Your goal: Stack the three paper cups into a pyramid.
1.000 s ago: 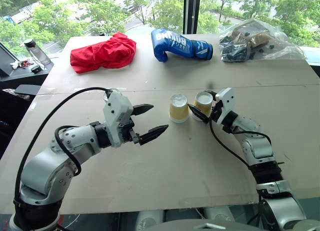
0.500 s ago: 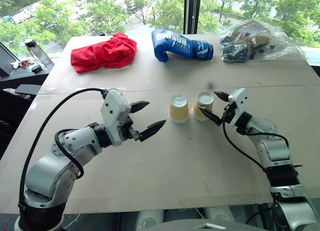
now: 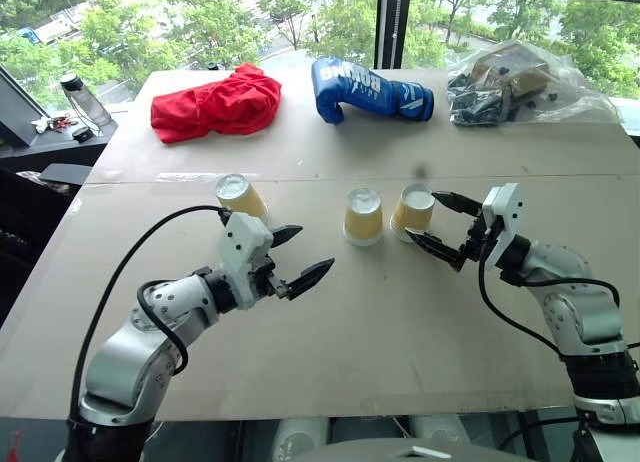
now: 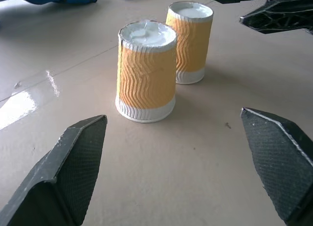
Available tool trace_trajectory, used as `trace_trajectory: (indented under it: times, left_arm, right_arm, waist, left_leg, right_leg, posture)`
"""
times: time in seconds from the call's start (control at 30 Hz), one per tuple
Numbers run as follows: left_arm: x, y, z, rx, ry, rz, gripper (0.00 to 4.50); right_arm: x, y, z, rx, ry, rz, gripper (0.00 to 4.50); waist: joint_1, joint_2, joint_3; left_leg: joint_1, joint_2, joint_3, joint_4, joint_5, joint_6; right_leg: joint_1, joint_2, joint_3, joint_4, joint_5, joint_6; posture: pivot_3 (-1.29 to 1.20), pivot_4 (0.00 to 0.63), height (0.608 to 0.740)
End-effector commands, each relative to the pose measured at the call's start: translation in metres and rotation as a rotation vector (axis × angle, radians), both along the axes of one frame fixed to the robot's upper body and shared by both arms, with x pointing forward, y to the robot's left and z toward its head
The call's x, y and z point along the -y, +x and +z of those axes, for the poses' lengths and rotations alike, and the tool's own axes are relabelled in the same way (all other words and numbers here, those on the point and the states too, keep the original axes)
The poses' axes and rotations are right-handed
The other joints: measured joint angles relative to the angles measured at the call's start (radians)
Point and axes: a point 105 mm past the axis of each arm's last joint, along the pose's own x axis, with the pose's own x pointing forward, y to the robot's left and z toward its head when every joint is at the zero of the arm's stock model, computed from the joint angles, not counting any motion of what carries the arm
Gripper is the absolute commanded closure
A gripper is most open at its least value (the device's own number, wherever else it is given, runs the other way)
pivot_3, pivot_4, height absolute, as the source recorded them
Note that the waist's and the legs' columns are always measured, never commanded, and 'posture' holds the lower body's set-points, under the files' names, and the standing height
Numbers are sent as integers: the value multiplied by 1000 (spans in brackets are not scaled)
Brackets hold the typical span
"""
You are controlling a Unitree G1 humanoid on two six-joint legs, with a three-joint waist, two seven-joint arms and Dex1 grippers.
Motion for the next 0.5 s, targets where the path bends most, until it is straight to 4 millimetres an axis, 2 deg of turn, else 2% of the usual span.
trace_trajectory:
  times: [0.03,0.1,0.23,0.37,0.5]
  left_arm:
    - [-11,3,16,122,-24,64,0]
    - [-24,2,20,171,-78,149,0]
    - [-41,0,14,227,-101,328,0]
    - [-65,9,15,302,-136,583,0]
    - [-77,18,11,344,-90,690,0]
  right_arm:
    - [2,-23,20,45,51,85,29]
    - [5,-35,21,57,62,121,29]
    - [10,-49,20,70,71,161,29]
    - [16,-56,23,91,79,178,29]
    - [16,-59,30,114,88,202,29]
  waist:
    - [-1,0,0]
    - [-1,0,0]
    - [1,0,0]
    - [6,-1,-1]
    - [5,-2,-1]
  left_leg:
    - [0,0,0,0,0,0]
    - [0,1,0,0,0,0]
    - [0,1,-1,-1,0,0]
    - [0,0,-2,2,0,0]
    - [0,0,-3,4,0,0]
  right_leg:
    - [0,0,0,0,0,0]
    - [0,0,0,0,0,0]
    - [1,-1,1,-3,0,0]
    - [4,-1,0,-2,0,0]
    - [5,0,-3,-2,0,0]
  posture:
    - [0,150,740]
    - [0,150,740]
    - [0,150,740]
    - [0,150,740]
    - [0,150,740]
